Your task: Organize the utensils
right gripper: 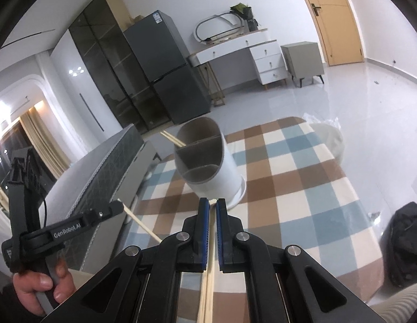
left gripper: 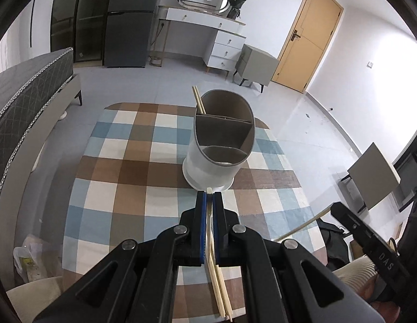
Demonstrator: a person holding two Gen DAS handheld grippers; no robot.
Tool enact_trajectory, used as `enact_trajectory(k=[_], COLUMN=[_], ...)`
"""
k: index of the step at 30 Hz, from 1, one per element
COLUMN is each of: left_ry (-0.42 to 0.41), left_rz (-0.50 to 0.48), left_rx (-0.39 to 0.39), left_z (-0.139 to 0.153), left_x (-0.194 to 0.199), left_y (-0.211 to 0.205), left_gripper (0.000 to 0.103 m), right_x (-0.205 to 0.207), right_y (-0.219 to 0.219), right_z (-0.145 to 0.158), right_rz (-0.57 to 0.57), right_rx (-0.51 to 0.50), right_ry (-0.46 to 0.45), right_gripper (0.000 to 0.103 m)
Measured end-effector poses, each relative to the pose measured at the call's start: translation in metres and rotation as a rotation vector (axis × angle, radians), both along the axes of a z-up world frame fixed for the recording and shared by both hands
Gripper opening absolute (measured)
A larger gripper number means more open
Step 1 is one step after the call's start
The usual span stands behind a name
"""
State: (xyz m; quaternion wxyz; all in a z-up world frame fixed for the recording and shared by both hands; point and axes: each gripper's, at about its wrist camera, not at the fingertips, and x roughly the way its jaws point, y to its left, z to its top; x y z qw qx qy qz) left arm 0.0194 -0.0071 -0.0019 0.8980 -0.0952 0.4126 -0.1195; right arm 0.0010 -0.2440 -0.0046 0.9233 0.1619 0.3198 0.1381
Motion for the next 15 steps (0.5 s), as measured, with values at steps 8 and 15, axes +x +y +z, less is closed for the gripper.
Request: enact_trajectory(k=[8, 15], left_ry=[0.042, 0.034], left_rz=[-0.044, -0.059], left_rx=[0.047, 0.051], left_z=[0.0, 0.013], left_x=[-0.003, -0.005], left_y=[-0.009, -0.013], left_gripper=[0.0, 0.0], right_x=[-0.006, -0.008], right_y=[-0.003, -0.01], right_z=[0.011, 0.014], right_rz=[-0.019, -0.029], right_rx=[-0.01, 0.0], right_ry=[-0.044, -0.055], right_gripper=[0.004, 0.004])
